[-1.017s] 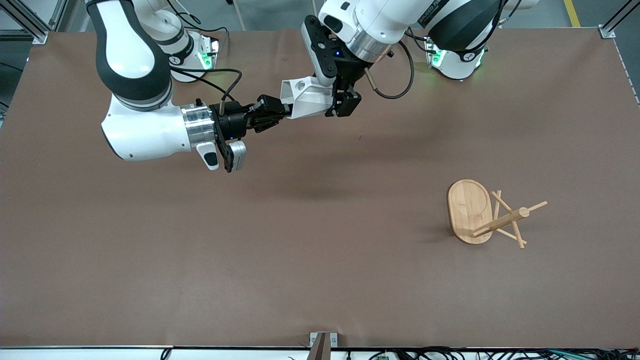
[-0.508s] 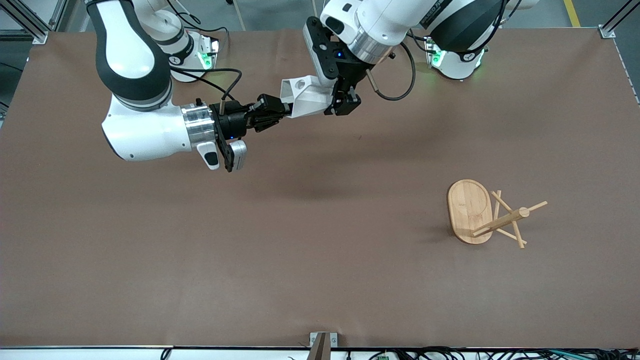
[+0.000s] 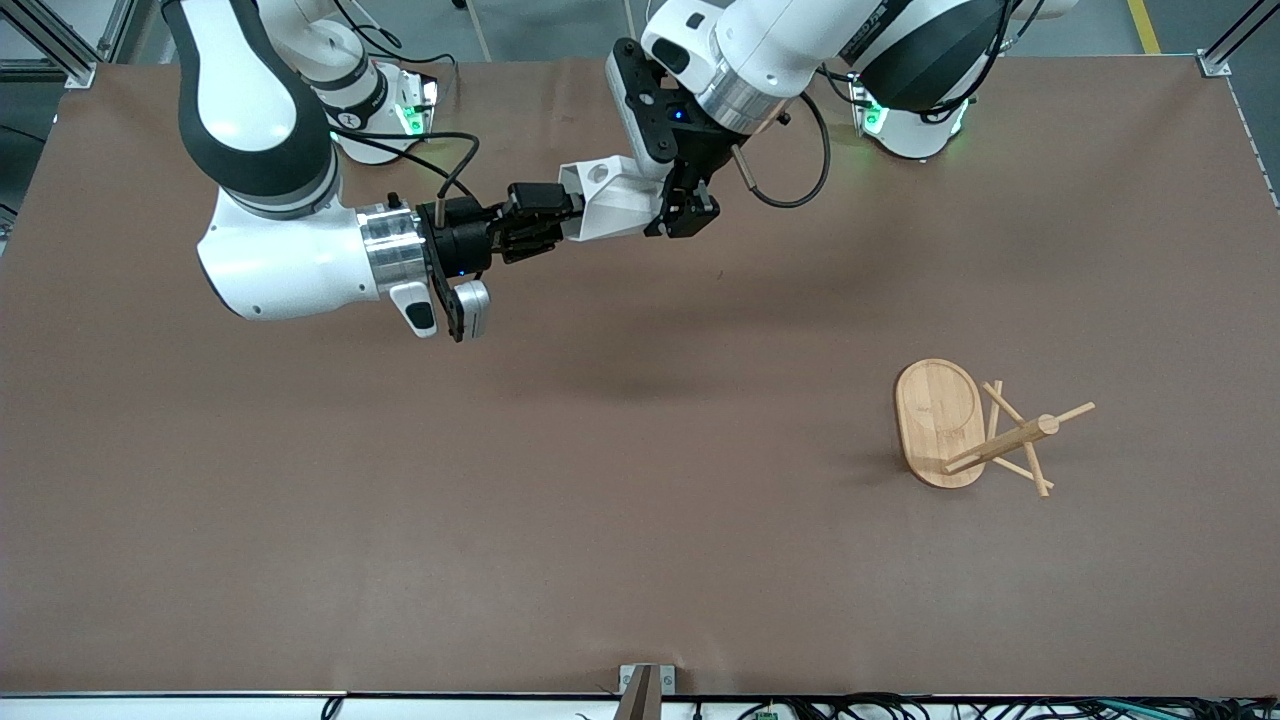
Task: Hang cup on rack
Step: 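Open the right gripper and pull the left gripper away holding the cup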
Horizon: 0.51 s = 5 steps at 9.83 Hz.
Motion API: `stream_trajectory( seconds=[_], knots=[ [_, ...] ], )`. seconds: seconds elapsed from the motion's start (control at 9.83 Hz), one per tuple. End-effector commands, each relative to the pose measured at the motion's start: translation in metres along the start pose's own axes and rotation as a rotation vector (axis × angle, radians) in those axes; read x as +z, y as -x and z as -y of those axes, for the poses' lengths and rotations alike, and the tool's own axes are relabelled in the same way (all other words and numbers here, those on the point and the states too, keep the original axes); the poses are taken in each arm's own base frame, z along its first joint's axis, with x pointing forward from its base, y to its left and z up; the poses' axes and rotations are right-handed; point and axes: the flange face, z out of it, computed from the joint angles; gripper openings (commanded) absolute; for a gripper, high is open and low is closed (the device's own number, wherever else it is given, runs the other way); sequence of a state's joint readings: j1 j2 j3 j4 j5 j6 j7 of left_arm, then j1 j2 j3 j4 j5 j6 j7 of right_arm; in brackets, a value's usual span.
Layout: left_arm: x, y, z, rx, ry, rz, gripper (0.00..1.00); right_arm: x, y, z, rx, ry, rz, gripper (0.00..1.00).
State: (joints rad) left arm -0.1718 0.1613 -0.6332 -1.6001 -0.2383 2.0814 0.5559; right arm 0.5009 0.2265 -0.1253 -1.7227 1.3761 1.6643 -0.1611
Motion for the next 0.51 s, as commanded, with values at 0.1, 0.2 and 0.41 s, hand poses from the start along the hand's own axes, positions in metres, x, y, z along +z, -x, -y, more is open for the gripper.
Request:
stream_trajectory(
  seconds=[0.1, 0.2, 0.41],
  knots=[
    [0.013, 0.012, 0.019, 0.038, -0.013, 0.012, 0.02, 0.0, 0.004, 0.01, 0.011, -0.022, -0.004, 1.0],
    [0.014, 0.016, 0.028, 0.031, -0.022, 0.012, 0.02, -0.001, 0.004, 0.011, 0.012, -0.023, -0.006, 1.0],
    [0.022, 0.017, 0.037, 0.046, -0.035, 0.006, 0.02, -0.019, 0.001, 0.014, -0.005, -0.009, -0.033, 1.0]
  ],
)
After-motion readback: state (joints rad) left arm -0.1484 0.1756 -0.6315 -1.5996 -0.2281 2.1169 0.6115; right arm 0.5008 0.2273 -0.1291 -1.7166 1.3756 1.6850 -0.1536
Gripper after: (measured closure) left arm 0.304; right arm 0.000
